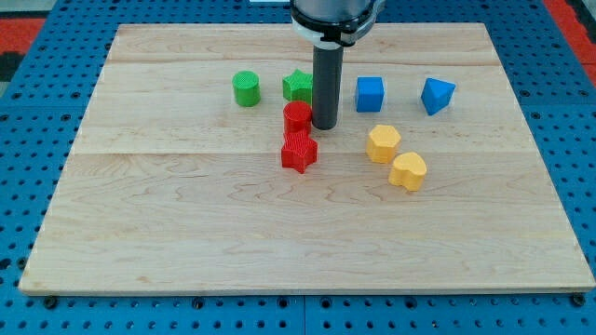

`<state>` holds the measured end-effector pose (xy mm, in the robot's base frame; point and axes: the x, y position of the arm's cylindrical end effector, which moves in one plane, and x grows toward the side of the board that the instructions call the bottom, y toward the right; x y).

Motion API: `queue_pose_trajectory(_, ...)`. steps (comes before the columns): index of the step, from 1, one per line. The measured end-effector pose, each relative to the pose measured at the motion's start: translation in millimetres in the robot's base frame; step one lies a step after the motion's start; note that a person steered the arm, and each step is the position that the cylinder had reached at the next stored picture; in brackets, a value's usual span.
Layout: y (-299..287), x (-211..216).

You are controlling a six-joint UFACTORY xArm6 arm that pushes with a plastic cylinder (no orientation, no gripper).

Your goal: Move the red circle towards the center left

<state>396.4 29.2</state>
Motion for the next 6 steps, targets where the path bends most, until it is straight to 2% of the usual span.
queue_pose_trajectory(2, -15.3, 5.0)
queue_pose_trajectory(3, -55.5, 34.0)
queue_pose_trajectory(4, -46.2, 16.2)
queue_pose_trajectory(5, -11.0, 2.4)
queue_pose_trajectory(6, -66.9, 1.7)
